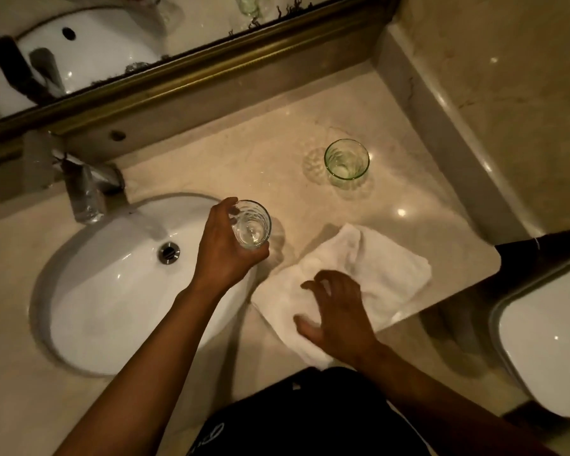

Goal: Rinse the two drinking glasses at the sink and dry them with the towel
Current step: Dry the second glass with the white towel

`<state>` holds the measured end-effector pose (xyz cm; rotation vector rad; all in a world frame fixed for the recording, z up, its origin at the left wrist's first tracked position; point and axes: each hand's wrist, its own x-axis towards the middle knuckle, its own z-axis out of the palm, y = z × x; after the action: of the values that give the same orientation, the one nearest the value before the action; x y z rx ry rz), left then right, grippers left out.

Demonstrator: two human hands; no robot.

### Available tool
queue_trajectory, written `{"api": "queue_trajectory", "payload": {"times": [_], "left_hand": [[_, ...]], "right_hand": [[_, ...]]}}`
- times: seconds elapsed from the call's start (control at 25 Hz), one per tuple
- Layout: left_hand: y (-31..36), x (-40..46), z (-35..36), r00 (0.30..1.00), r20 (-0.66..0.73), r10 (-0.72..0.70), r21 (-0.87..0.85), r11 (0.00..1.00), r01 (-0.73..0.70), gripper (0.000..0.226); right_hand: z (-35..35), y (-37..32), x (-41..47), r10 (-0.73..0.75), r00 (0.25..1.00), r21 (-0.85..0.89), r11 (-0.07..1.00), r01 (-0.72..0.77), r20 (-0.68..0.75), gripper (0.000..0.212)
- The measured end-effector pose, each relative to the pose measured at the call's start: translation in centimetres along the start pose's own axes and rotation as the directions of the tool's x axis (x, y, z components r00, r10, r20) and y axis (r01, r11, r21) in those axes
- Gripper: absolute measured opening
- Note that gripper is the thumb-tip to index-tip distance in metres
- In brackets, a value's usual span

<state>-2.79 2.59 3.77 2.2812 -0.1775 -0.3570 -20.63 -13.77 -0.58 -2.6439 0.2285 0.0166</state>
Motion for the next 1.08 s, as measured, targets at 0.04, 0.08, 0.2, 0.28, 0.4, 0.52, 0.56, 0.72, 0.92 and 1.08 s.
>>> {"api": "queue_trajectory", "payload": {"times": [0.04,0.08,0.2,0.28,0.4,0.52,0.56,0.72,0.92,1.08], "left_hand": [[0.0,-1.3,-0.5,1.000,-0.011,-0.019,-0.007,1.000,0.019,0.096],[0.0,-2.6,-1.0,0.999,-0.019,-0.038,-0.018,0.999,0.038,0.095],[-0.5,-6.6,-2.2,0.993,-0.057,-0.101,-0.043,0.994,0.098,0.093],[-1.0,-9.2,-2.9,0.986,-0.093,-0.142,-0.061,0.989,0.136,0.092],[-2.0,-12.7,-3.9,0.970,-0.132,-0.204,-0.115,0.975,0.189,0.088],[-2.8,-15.1,-4.8,0.957,-0.124,-0.262,-0.186,0.954,0.237,0.085],[-2.9,-15.6,-5.1,0.955,-0.119,-0.271,-0.209,0.947,0.243,0.085],[-3.6,-16.3,-6.2,0.948,-0.055,-0.315,-0.345,0.897,0.278,0.087],[-3.1,-16.0,-7.9,0.955,0.040,-0.292,-0.513,0.815,0.271,0.084],[-2.7,-15.8,-9.9,0.979,0.034,-0.200,-0.537,0.823,0.187,0.068]], "right_hand": [[1.1,-0.1,-1.6,-0.022,0.993,-0.062,0.998,0.029,0.116,0.076],[1.9,-0.1,-2.8,-0.040,0.971,-0.127,0.989,0.072,0.235,0.091],[2.8,0.5,-4.1,-0.044,0.914,-0.245,0.957,0.154,0.404,0.111],[2.7,0.6,-3.5,-0.039,0.929,-0.220,0.967,0.128,0.369,0.097],[1.8,0.5,-1.8,-0.005,0.967,-0.176,0.983,0.052,0.255,0.061],[0.2,-0.3,-0.1,0.111,0.969,0.002,0.993,-0.114,0.222,0.042],[-0.8,-1.0,0.2,0.163,0.964,0.126,0.973,-0.192,0.209,0.038],[-5.7,-5.4,0.9,0.209,0.955,0.459,0.841,-0.285,0.210,0.016],[-9.1,-12.6,-0.2,0.010,0.965,0.804,0.550,-0.225,0.263,0.033],[-8.1,-16.9,0.1,-0.219,0.879,0.815,0.516,-0.263,0.423,0.064]]}}
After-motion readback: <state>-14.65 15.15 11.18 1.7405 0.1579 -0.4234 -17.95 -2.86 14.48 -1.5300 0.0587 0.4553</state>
